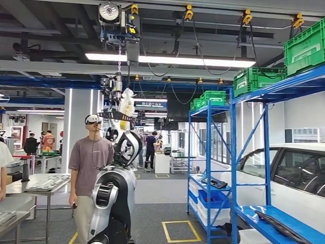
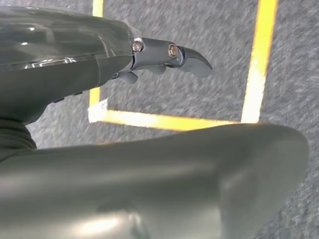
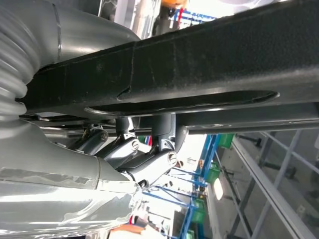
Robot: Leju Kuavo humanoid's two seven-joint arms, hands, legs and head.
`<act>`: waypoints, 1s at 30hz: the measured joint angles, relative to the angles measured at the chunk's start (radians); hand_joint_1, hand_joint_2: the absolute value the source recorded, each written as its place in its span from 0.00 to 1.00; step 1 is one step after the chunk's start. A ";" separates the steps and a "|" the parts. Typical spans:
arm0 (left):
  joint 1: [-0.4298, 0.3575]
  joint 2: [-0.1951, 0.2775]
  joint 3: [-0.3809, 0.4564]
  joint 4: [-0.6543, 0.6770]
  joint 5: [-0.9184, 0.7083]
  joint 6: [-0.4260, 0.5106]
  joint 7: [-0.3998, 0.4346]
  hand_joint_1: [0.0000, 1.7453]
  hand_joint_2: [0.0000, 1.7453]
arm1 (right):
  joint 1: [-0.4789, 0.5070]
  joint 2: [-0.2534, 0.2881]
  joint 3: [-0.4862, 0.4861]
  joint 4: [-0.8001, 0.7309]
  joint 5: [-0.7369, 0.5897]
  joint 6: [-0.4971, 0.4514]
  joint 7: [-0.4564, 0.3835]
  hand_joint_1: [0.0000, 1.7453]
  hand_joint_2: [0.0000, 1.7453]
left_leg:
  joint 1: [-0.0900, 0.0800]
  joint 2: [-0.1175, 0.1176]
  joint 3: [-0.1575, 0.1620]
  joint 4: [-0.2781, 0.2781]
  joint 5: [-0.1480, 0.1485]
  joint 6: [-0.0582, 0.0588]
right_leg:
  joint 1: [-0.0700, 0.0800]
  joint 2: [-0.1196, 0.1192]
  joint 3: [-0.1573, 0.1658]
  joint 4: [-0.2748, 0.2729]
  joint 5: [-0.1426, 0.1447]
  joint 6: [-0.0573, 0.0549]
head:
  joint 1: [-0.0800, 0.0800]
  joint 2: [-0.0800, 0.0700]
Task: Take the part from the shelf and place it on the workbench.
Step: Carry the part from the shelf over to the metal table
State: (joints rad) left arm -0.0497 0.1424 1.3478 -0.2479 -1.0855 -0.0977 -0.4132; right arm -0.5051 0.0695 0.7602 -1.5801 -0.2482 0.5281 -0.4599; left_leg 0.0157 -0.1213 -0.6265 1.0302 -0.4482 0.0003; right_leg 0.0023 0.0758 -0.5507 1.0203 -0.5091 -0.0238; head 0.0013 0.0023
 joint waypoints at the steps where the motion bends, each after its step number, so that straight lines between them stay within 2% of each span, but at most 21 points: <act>1: 0.003 -0.001 0.001 0.000 0.000 0.000 0.001 0.00 1.00 | -0.001 0.004 0.000 0.000 -0.002 0.002 0.001 1.00 1.00 | 0.000 0.003 -0.004 0.001 -0.001 -0.005 | -0.001 -0.013 0.001 -0.006 0.002 -0.001 | 0.000 0.000; 3: 0.005 -0.001 0.005 -0.001 0.001 0.000 0.002 0.00 1.00 | -0.002 0.013 0.000 0.000 -0.004 0.006 0.002 1.00 1.00 | -0.003 0.044 -0.023 0.038 -0.030 -0.013 | -0.007 -0.039 0.004 -0.018 0.010 -0.005 | 0.000 0.000; 5: 0.000 0.000 0.007 -0.002 0.001 -0.001 0.002 0.00 1.00 | -0.001 0.018 0.001 0.001 -0.004 0.010 0.005 1.00 1.00 | -0.001 0.093 -0.072 0.150 -0.094 -0.023 | -0.008 -0.070 0.004 -0.022 0.013 -0.008 | 0.000 0.000; 7: -0.003 0.000 0.009 -0.003 0.000 -0.005 0.001 0.00 1.00 | 0.001 0.018 0.001 0.003 -0.004 0.012 0.007 1.00 1.00 | 0.007 0.108 -0.115 0.256 -0.134 -0.033 | -0.009 -0.102 0.002 -0.022 0.012 -0.007 | 0.001 0.000; 8: -0.001 0.000 0.009 -0.003 -0.001 -0.007 0.001 0.00 1.00 | 0.001 0.018 0.001 0.003 -0.003 0.012 0.007 1.00 1.00 | 0.011 0.112 -0.114 0.262 -0.128 -0.037 | -0.009 -0.116 0.002 -0.021 0.011 -0.005 | 0.001 0.000; 9: 0.001 0.000 0.010 -0.004 -0.001 -0.008 0.000 0.00 1.00 | 0.002 0.018 0.001 0.003 -0.003 0.012 0.007 1.00 1.00 | 0.014 0.117 -0.092 0.230 -0.106 -0.041 | -0.009 -0.128 0.002 -0.020 0.010 -0.003 | 0.001 0.000; 10: 0.003 0.001 0.010 -0.004 -0.001 -0.008 -0.002 0.00 1.00 | 0.001 0.018 0.001 0.003 -0.002 0.012 0.007 1.00 1.00 | 0.016 0.130 -0.054 0.165 -0.074 -0.044 | -0.010 -0.140 0.004 -0.018 0.007 0.001 | 0.001 0.000; 11: 0.002 0.002 0.011 -0.005 -0.002 -0.008 -0.004 0.00 1.00 | 0.001 0.018 0.001 0.002 -0.002 0.012 0.007 1.00 1.00 | 0.014 0.151 -0.016 0.096 -0.050 -0.045 | -0.009 -0.150 0.005 -0.016 0.004 0.007 | 0.001 0.000; 12: 0.001 0.002 0.011 -0.005 -0.002 -0.008 -0.006 0.00 1.00 | 0.001 0.018 0.000 0.000 0.000 0.011 0.008 1.00 1.00 | 0.011 0.169 0.012 0.042 -0.034 -0.041 | -0.007 -0.160 0.005 -0.013 0.000 0.013 | 0.001 0.000; 14: -0.002 0.001 0.011 -0.005 -0.004 -0.009 -0.010 0.00 1.00 | 0.000 0.017 -0.005 -0.005 0.006 0.007 0.007 1.00 1.00 | 0.003 0.184 0.029 0.000 -0.030 -0.027 | -0.002 -0.179 0.007 -0.010 -0.004 0.025 | 0.001 0.000; 16: 0.002 0.000 0.013 -0.005 -0.005 -0.009 -0.012 0.00 1.00 | 0.000 0.016 -0.012 -0.011 0.012 0.001 0.006 1.00 1.00 | 0.003 0.164 0.025 -0.001 -0.027 -0.011 | -0.004 -0.188 0.012 -0.010 -0.008 0.036 | 0.002 0.000; 18: 0.004 -0.001 0.014 -0.005 -0.006 -0.009 -0.015 0.00 1.00 | 0.000 0.014 -0.020 -0.021 0.015 -0.003 0.004 1.00 1.00 | 0.005 0.146 0.023 -0.003 -0.023 0.002 | -0.009 -0.150 0.000 0.024 -0.039 0.044 | 0.001 0.000; 20: -0.001 -0.001 0.014 -0.005 -0.006 -0.008 -0.017 0.00 1.00 | 0.002 0.009 -0.028 -0.031 0.019 -0.004 0.001 1.00 1.00 | 0.005 0.126 0.020 -0.003 -0.019 0.011 | -0.011 -0.098 -0.049 0.137 -0.104 0.046 | 0.001 0.000; 21: -0.005 -0.003 0.014 -0.005 -0.006 -0.007 -0.018 0.00 1.00 | 0.004 0.004 -0.031 -0.034 0.023 -0.005 0.000 1.00 1.00 | 0.003 0.114 0.018 -0.003 -0.018 0.014 | -0.011 -0.088 -0.082 0.207 -0.133 0.045 | 0.001 0.000; 22: -0.006 -0.004 0.014 -0.005 -0.007 -0.006 -0.019 0.00 1.00 | 0.008 0.001 -0.034 -0.036 0.028 -0.006 0.000 1.00 1.00 | 0.001 0.101 0.017 -0.003 -0.017 0.016 | -0.010 -0.083 -0.108 0.260 -0.148 0.043 | 0.001 0.000; 23: -0.007 -0.006 0.015 -0.005 -0.007 -0.005 -0.019 0.00 1.00 | 0.012 -0.003 -0.037 -0.038 0.033 -0.007 0.000 1.00 1.00 | -0.002 0.088 0.017 -0.003 -0.016 0.017 | -0.008 -0.080 -0.119 0.281 -0.144 0.040 | 0.001 0.000; 24: -0.006 -0.007 0.015 -0.005 -0.007 -0.004 -0.019 0.00 1.00 | 0.014 -0.007 -0.039 -0.042 0.036 -0.009 0.000 1.00 1.00 | -0.004 0.075 0.017 -0.003 -0.015 0.018 | -0.007 -0.076 -0.112 0.259 -0.119 0.035 | 0.001 0.000; 25: -0.006 -0.008 0.015 -0.005 -0.007 -0.002 -0.019 0.00 1.00 | 0.015 -0.009 -0.041 -0.046 0.039 -0.009 0.000 1.00 1.00 | -0.007 0.061 0.018 -0.003 -0.015 0.018 | -0.004 -0.066 -0.088 0.202 -0.081 0.028 | 0.001 0.000; 27: -0.008 -0.014 0.015 -0.005 -0.007 0.000 -0.020 0.00 1.00 | 0.015 -0.014 -0.046 -0.055 0.042 -0.011 0.000 1.00 1.00 | -0.007 0.036 0.017 -0.002 -0.013 0.017 | -0.002 -0.013 -0.034 0.068 -0.013 0.009 | 0.002 0.000; 29: -0.011 -0.021 0.015 -0.005 -0.006 0.002 -0.020 0.00 1.00 | 0.015 -0.019 -0.052 -0.061 0.046 -0.012 -0.001 1.00 1.00 | -0.002 0.013 0.009 -0.002 -0.008 0.011 | 0.000 0.023 -0.009 0.003 0.007 0.002 | 0.003 0.000; 30: -0.011 -0.023 0.016 -0.005 -0.005 0.002 -0.021 0.00 1.00 | 0.015 -0.021 -0.053 -0.064 0.048 -0.013 0.000 1.00 1.00 | 0.000 0.000 0.004 -0.003 -0.005 0.006 | 0.001 0.017 -0.006 -0.004 0.007 0.004 | 0.003 0.000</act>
State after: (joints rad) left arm -0.0605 0.1193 1.3636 -0.2533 -1.0909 -0.0957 -0.4340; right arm -0.4897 0.0483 0.7070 -1.6436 -0.2003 0.5149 -0.4601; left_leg 0.0157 -0.1209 -0.6220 1.0269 -0.4528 0.0059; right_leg 0.0032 0.0929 -0.5571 1.0161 -0.5020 -0.0198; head 0.0044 0.0023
